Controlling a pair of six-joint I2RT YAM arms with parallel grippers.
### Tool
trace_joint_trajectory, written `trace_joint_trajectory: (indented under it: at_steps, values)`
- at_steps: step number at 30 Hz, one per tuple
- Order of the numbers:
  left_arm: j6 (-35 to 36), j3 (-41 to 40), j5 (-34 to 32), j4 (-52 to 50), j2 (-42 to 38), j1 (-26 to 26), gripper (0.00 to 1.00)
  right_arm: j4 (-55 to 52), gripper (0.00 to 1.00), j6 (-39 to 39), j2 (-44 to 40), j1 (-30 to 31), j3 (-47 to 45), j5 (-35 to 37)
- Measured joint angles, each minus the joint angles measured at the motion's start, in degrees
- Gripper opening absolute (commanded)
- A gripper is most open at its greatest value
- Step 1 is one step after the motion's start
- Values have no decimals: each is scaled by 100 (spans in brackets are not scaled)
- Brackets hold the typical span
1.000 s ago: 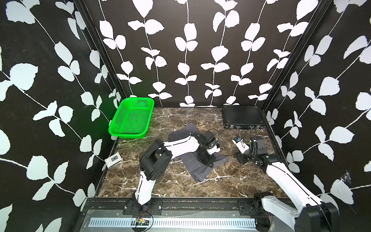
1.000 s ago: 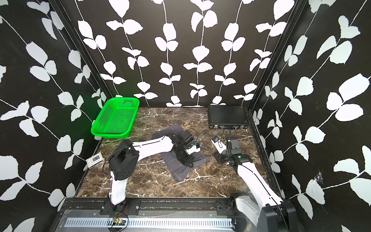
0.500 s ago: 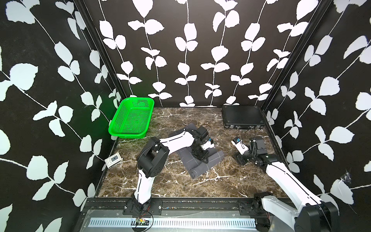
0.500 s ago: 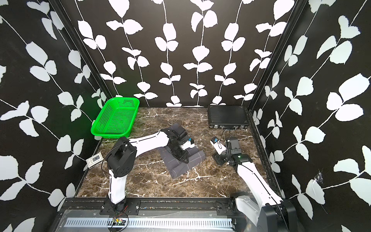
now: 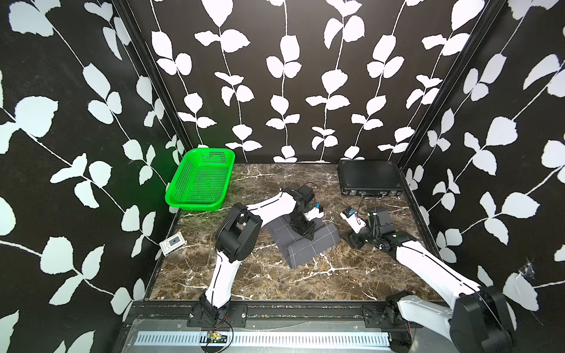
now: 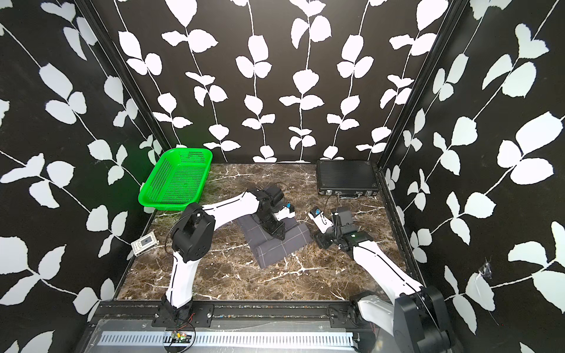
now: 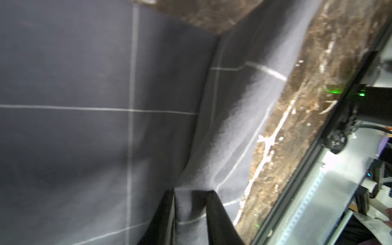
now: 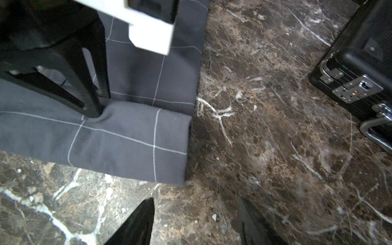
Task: Roll up the pillowcase
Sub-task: Roll the pillowcase at the center of the board.
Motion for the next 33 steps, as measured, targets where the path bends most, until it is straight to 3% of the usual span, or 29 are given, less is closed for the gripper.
trace_joint_trajectory:
  at_steps: [12, 21, 25, 33]
  values:
    - [267, 0, -564, 118, 46, 181, 27, 385, 62, -376, 1655, 356, 802, 205]
    - [243, -214, -1296, 568, -90, 181, 42, 393, 61, -809, 2695, 616, 1482, 623]
    - [15, -734, -1652, 800, -708, 122, 45, 339, 61, -992, 3121, 745, 1709, 833]
    - [-730, -1816, -2339, 1316, -1967, -872, 47, 197, 61, -1362, 3348, 813, 1963, 1073]
